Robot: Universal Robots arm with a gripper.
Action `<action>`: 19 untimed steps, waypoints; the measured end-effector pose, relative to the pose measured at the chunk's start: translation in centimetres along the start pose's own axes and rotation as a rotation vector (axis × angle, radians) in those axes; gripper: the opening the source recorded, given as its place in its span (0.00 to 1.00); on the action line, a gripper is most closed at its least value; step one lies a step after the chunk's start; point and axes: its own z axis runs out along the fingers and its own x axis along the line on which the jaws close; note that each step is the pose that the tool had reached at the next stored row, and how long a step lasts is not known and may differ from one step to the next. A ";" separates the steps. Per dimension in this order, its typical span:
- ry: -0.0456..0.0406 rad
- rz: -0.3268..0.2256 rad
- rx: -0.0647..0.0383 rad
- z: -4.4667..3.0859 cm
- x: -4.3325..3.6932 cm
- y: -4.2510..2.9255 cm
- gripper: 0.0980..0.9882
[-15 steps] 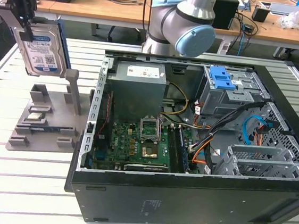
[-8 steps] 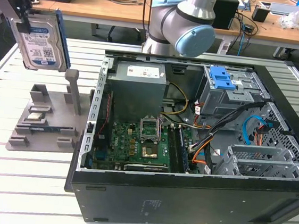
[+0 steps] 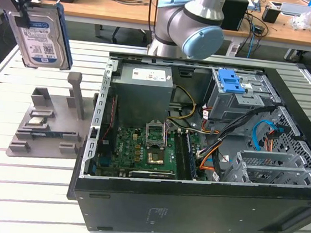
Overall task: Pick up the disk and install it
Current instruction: 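Pick up the disk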
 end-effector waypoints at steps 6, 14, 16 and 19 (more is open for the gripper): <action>0.0000 0.000 0.000 -1.33 -0.08 0.04 0.30; 0.0000 0.000 0.000 -3.19 -0.18 0.10 0.30; 0.0000 0.000 0.000 -3.69 -0.21 0.11 0.30; 0.0000 0.000 0.000 -4.58 -0.25 0.14 0.30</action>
